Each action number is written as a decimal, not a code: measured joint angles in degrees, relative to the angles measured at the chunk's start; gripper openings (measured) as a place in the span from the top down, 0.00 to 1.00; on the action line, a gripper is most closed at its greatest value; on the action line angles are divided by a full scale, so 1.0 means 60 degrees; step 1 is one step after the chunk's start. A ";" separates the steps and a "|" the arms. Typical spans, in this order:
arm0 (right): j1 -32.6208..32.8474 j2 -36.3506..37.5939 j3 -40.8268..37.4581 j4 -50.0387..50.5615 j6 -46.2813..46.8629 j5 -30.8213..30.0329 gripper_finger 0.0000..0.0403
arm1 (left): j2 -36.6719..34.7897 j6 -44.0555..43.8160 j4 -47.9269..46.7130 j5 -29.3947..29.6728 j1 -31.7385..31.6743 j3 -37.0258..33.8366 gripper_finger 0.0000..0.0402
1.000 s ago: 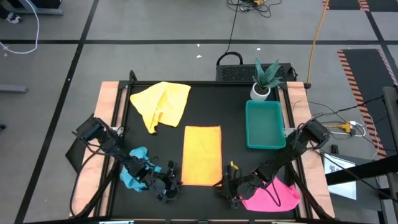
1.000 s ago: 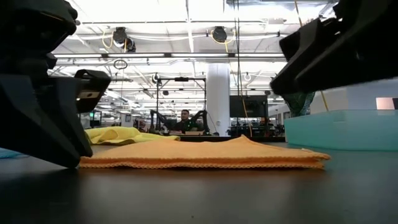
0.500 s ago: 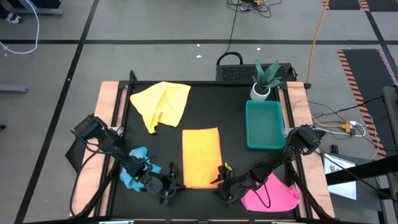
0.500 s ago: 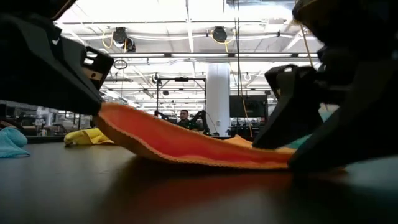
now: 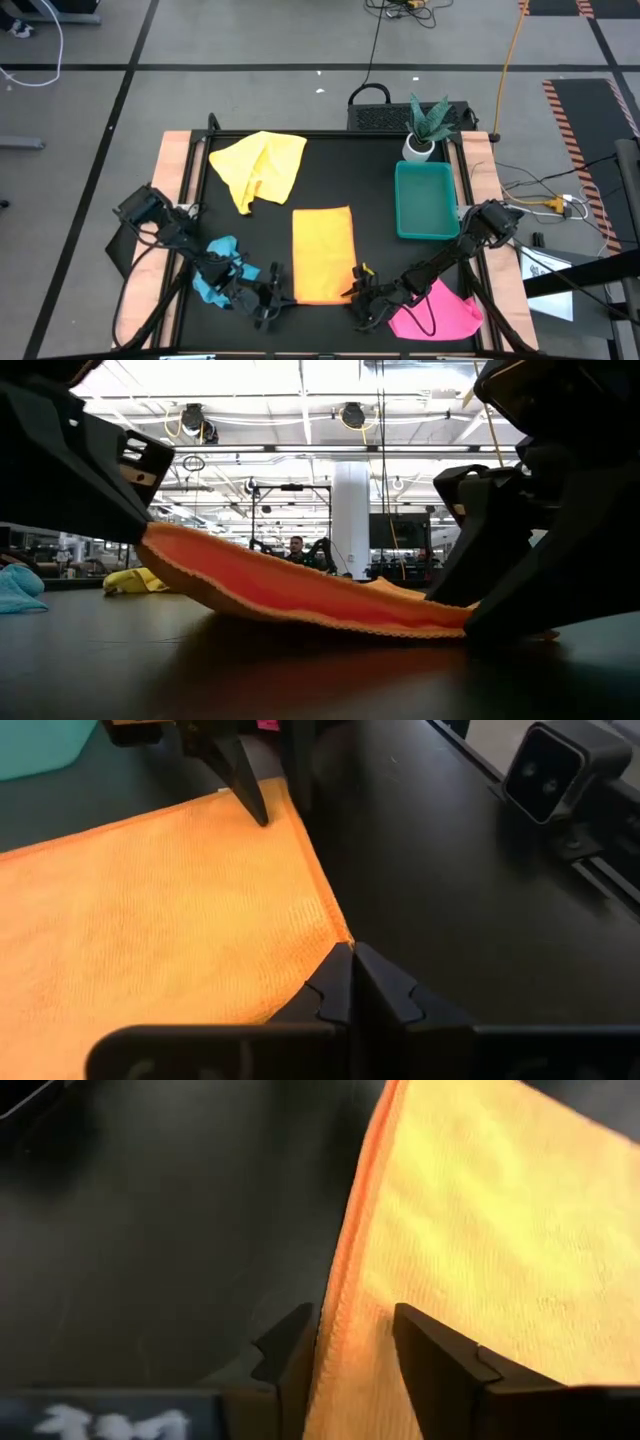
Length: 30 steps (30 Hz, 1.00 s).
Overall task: Fold microfiber towels
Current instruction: Fold the orange microfiber cloth
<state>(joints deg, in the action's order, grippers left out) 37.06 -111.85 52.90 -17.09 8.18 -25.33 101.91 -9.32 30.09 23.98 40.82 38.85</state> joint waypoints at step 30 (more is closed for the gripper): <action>-0.0240 0.2539 -0.0036 -0.0455 0.2397 0.2702 0.99 | -0.1432 -0.0542 0.0791 -0.0633 0.0274 0.0007 0.97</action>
<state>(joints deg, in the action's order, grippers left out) 35.62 -96.62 52.69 -19.82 22.56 -9.12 93.32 -12.58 34.83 20.18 42.46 38.89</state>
